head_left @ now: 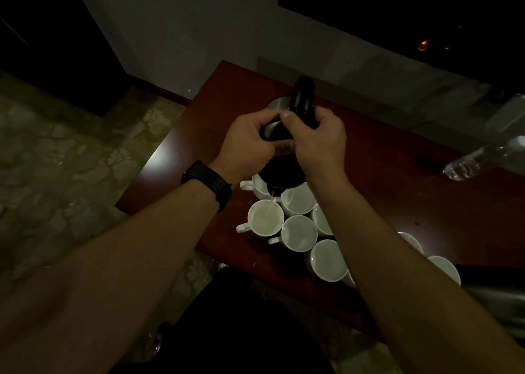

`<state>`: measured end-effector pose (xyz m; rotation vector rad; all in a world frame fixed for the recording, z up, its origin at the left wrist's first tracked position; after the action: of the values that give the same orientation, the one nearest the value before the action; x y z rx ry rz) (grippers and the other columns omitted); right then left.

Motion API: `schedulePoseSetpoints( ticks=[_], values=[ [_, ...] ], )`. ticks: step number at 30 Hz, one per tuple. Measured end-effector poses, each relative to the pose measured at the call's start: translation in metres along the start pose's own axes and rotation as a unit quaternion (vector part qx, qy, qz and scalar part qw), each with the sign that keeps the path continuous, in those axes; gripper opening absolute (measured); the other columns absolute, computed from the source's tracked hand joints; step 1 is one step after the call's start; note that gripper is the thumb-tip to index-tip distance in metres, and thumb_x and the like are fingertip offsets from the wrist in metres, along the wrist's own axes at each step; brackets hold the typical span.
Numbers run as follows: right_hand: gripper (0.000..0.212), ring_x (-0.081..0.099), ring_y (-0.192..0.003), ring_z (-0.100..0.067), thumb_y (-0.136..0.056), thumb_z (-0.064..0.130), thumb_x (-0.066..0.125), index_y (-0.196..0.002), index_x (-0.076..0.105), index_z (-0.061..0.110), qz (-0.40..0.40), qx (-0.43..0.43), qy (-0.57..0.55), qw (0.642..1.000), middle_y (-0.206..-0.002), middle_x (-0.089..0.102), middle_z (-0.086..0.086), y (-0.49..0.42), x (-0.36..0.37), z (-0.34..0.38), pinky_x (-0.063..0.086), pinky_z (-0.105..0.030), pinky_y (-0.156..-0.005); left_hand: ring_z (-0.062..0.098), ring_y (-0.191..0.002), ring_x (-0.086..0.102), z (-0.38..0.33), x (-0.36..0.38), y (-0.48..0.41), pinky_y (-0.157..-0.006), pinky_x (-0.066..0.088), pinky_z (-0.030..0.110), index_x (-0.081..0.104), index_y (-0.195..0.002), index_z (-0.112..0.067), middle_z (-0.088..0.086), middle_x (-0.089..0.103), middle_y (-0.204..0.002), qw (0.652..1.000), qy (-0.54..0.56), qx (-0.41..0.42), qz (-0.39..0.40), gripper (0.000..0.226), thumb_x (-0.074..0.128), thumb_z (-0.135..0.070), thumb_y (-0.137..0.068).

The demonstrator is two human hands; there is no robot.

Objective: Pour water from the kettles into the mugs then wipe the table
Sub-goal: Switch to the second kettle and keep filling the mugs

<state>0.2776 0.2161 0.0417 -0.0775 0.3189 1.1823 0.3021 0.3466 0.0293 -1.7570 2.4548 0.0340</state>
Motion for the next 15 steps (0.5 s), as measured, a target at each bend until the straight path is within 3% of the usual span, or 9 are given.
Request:
schedulePoseSetpoints(
  ticks=[8, 11, 15],
  values=[
    [0.02, 0.071, -0.095, -0.02, -0.087, 0.036, 0.073, -0.1, 0.066, 0.022, 0.006, -0.018, -0.001, 1.0, -0.112, 0.069, -0.005, 0.007, 0.001, 0.0, 0.061, -0.049, -0.084, 0.023, -0.11, 0.071, 0.002, -0.001, 0.007, -0.098, 0.058, 0.048, 0.069, -0.116, -0.015, 0.009, 0.073, -0.115, 1.0, -0.015, -0.005, 0.002, 0.036, 0.081, -0.002, -0.084],
    [0.021, 0.071, -0.095, -0.017, -0.087, 0.035, 0.073, -0.103, 0.067, 0.022, 0.007, -0.014, -0.011, 1.0, -0.107, 0.07, -0.001, 0.01, 0.0, -0.001, 0.062, -0.048, -0.084, 0.022, -0.11, 0.071, 0.003, -0.001, 0.01, -0.098, 0.058, 0.049, 0.069, -0.116, -0.015, 0.007, 0.073, -0.115, 1.0, -0.017, -0.004, -0.001, 0.037, 0.081, -0.003, -0.084],
    [0.01, 0.071, -0.093, -0.015, -0.086, 0.032, 0.073, -0.089, 0.063, 0.035, 0.012, -0.026, -0.014, 0.999, -0.1, 0.07, 0.004, 0.013, 0.0, 0.003, 0.061, -0.049, -0.084, 0.019, -0.112, 0.07, 0.003, -0.001, 0.01, -0.099, 0.058, 0.047, 0.069, -0.121, -0.008, 0.007, 0.073, -0.117, 1.0, -0.02, -0.004, 0.003, 0.039, 0.081, -0.006, -0.084]
  ],
)
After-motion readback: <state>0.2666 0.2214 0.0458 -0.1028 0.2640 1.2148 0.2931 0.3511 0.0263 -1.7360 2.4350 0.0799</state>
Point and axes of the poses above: each hand's wrist, its own y-axis away from the middle knuckle, its own x-axis out of the palm, z = x × y, the point moved 9 cm from there along -y, towards the middle knuckle
